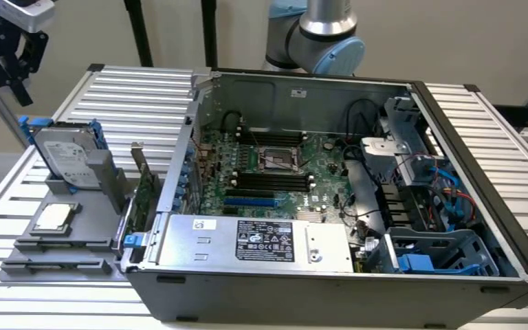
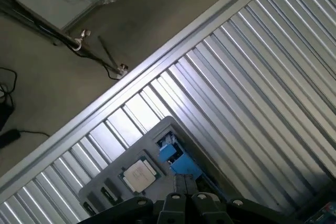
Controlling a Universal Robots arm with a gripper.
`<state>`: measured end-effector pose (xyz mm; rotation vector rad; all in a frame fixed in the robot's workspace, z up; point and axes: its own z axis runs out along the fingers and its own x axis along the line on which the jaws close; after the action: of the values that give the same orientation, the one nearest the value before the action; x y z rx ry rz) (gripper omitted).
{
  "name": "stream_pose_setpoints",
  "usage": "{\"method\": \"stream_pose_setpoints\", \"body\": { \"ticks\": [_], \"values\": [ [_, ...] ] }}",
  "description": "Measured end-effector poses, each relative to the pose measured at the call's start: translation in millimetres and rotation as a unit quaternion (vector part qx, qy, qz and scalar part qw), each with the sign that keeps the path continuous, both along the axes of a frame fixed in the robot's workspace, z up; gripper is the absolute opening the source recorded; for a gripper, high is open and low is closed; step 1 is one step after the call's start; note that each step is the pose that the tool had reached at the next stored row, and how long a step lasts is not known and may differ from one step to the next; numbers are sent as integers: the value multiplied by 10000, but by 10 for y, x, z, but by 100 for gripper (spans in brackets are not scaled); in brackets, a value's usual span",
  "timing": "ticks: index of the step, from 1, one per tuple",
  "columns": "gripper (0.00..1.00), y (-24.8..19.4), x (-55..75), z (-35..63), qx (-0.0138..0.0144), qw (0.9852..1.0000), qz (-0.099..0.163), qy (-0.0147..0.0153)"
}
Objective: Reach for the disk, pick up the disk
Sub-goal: 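Pick up the disk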
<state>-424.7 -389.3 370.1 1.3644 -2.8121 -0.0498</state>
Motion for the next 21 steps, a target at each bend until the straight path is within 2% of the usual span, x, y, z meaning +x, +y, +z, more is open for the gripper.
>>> {"method": "stream_pose_setpoints", "body": {
  "ticks": [3,6,11,14,16,19,21],
  "values": [
    [11,0,0,0,0,9996,275,0],
    [11,0,0,0,0,9985,545,0],
    [11,0,0,0,0,9950,999,0],
    [11,0,0,0,0,9919,1270,0],
    [11,0,0,0,0,9893,1456,0],
    [11,0,0,0,0,9852,1716,0],
    [11,0,0,0,0,9818,1899,0]
  ]
}}
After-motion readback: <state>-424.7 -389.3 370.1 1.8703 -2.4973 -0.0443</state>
